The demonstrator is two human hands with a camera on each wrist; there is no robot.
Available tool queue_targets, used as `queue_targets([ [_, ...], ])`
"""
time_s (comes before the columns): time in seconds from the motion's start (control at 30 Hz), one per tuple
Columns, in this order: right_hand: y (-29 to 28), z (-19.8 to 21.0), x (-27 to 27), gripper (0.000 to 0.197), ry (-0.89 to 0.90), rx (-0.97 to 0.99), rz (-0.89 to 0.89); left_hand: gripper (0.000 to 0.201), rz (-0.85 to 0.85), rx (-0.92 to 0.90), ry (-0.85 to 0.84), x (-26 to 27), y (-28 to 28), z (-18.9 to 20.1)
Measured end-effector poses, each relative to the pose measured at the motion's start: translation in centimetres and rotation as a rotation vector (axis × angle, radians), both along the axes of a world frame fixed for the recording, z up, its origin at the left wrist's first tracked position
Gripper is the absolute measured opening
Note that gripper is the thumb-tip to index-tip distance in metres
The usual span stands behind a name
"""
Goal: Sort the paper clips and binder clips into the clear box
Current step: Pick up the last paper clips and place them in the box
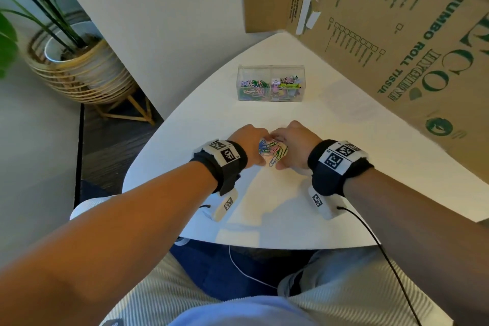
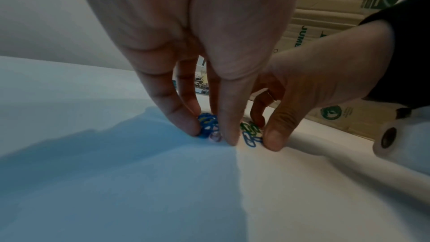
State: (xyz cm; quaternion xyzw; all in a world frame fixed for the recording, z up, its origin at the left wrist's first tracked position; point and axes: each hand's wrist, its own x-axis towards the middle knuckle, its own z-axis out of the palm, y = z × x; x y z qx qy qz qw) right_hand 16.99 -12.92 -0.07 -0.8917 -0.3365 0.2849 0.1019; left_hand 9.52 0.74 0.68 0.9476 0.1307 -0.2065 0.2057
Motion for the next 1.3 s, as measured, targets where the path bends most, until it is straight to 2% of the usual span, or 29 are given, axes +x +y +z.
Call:
queue_targets([
  [0.07, -0.7, 0.0, 0.0, 0.099, -0.008, -0.013, -0.036, 0.079, 0.069, 0.0, -0.011, -0.6, 0.2, -0.1],
  [0.13, -1.6, 0.2, 0.0, 0.108, -0.035, -0.086, -0.063, 0.079, 0.108, 0.049, 0.012, -1.1, 0.8, 0.0],
  [0.2, -1.9, 0.3, 0.0, 0.108, -0.04, -0.145, -0.071, 0.062, 0.105, 0.081, 0.053, -1.2, 1.0, -0.1],
  [0.3, -0.8, 0.5, -0.2, 0.099, -0.041, -0.153, -0.048, 0.034, 0.132, 0.061, 0.004, -0.7, 0.4, -0.3],
  [0.4, 0.8, 0.3, -0.6, 0.089, -0.052, -0.096, -0.047, 0.026, 0.203, -0.009, -0.048, 0.1, -0.6, -0.3],
  [0.47, 1.7, 0.3, -0.7, 0.079, -0.049, -0.032, -0.069, 0.023, 0.296, -0.134, -0.075, 0.3, -1.0, -0.5],
  [0.63, 2.6, 0.4, -0.7, 0.033, -0.057, 0.053, -0.075, 0.019, 0.612, -0.62, -0.198, -1.0, -0.7, -1.5],
  [0.7, 2.6, 0.3, -0.7, 0.024, -0.065, 0.064, -0.092, 0.021, 0.732, -0.773, -0.24, -1.7, -0.6, -1.5],
  [0.87, 2.4, -0.3, -0.2, 0.016, 0.017, 0.204, -0.29, 0.021, 0.955, -1.046, -0.277, -3.5, -0.8, -1.7],
  [1.0, 1.1, -0.1, 0.0, 0.021, 0.273, 0.448, -0.652, 0.021, 1.057, -1.202, -0.276, -4.3, -0.6, -2.1],
  [1.07, 0.5, 0.8, -0.1, 0.023, 0.359, 0.565, -0.719, 0.022, 1.1, -1.3, -0.28, -4.4, -0.6, -1.9],
  [1.2, 0.3, 3.7, -1.5, 0.018, 0.419, 0.667, -0.524, 0.041, 1.176, -1.63, -0.21, -4.0, -1.3, -0.7],
  [1.23, 0.5, 4.3, -2.1, 0.018, 0.405, 0.639, -0.434, 0.045, 1.194, -1.707, -0.181, -3.8, -1.6, -0.3],
  [1.3, 0.9, 5.2, -3.5, 0.018, 0.245, 0.471, -0.197, 0.05, 1.226, -1.848, -0.13, -3.6, -2.5, 0.5],
])
